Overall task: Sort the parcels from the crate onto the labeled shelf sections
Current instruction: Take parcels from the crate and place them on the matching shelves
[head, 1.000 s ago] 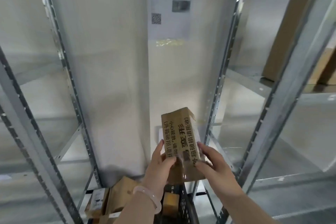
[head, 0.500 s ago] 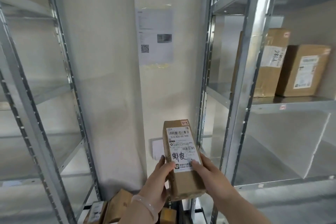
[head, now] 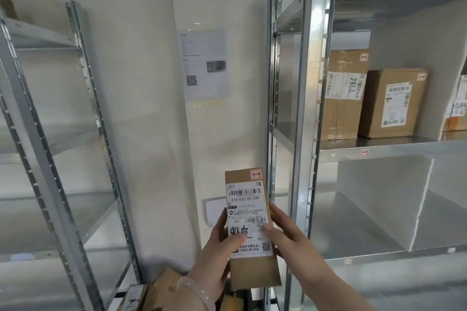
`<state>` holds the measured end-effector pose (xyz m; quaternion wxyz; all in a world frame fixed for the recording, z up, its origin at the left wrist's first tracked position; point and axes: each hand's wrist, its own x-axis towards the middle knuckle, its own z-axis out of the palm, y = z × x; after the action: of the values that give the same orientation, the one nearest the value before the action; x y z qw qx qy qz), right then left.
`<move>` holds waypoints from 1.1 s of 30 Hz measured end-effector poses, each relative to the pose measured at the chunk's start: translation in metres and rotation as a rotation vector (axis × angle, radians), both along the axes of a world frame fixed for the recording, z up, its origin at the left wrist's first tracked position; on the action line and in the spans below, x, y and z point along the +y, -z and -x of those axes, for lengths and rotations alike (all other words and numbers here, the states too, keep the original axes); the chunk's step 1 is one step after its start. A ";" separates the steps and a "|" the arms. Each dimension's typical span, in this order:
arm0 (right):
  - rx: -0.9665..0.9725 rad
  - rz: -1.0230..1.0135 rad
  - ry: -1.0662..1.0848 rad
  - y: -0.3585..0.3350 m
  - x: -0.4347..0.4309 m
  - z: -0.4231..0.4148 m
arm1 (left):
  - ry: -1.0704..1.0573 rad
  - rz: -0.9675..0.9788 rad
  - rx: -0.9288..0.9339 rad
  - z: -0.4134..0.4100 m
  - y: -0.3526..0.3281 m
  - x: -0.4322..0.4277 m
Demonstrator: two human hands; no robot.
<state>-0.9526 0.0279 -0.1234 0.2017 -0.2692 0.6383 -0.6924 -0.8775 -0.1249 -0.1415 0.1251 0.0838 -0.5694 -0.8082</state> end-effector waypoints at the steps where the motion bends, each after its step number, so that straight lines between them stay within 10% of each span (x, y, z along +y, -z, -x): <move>1: 0.011 0.008 0.010 -0.001 0.001 0.001 | -0.002 0.030 0.014 0.001 -0.004 0.002; 18: 0.178 0.098 0.255 -0.029 0.031 0.015 | -0.038 0.407 0.142 0.044 -0.058 0.025; 33: 0.218 0.078 0.777 -0.036 0.212 -0.004 | 0.390 0.463 0.260 0.103 -0.071 0.204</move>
<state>-0.9490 0.2399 -0.0872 -0.1542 -0.0870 0.6835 -0.7081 -0.9809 0.0793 -0.0705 0.0556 -0.1614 -0.7224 -0.6701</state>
